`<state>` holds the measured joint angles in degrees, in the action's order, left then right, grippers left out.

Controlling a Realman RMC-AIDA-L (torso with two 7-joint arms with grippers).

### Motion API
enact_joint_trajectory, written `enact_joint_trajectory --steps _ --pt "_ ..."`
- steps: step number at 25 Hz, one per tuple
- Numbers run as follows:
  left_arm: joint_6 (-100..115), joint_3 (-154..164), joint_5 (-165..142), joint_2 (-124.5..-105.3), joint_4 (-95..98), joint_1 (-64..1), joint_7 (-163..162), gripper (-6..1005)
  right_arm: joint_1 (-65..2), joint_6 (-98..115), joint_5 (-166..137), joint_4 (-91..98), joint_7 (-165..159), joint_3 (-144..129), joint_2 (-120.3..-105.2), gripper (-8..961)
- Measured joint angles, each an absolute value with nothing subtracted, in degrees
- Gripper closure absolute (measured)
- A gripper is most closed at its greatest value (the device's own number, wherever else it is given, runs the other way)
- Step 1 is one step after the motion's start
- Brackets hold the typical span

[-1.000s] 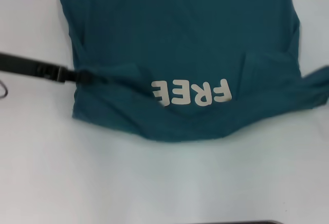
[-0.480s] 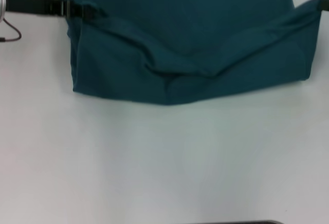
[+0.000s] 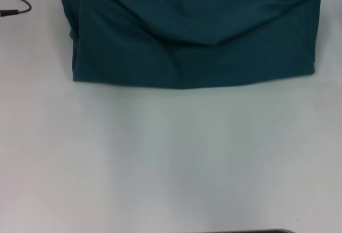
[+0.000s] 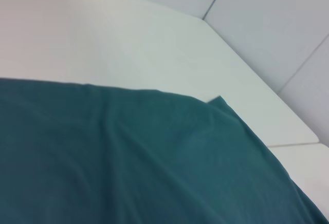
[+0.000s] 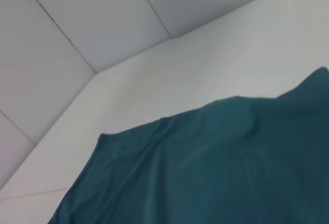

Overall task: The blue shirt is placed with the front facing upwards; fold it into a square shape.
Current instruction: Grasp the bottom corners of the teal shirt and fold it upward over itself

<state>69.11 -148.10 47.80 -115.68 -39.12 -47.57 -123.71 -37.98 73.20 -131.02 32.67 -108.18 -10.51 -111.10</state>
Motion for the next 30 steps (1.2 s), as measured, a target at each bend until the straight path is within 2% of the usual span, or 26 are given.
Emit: enact_joint_trajectory --steps 19,30 --pt "57.2 -147.9 50.3 -115.29 -34.9 -52.0 -123.2 945 -41.3 61.6 -125.1 32.4 -108.0 -16.8 -110.7 919" --pt "51.8 -147.9 56.1 -116.57 -30.9 -49.7 -118.0 939 -42.2 54.9 -124.6 26.8 -102.7 -17.2 -111.52 919"
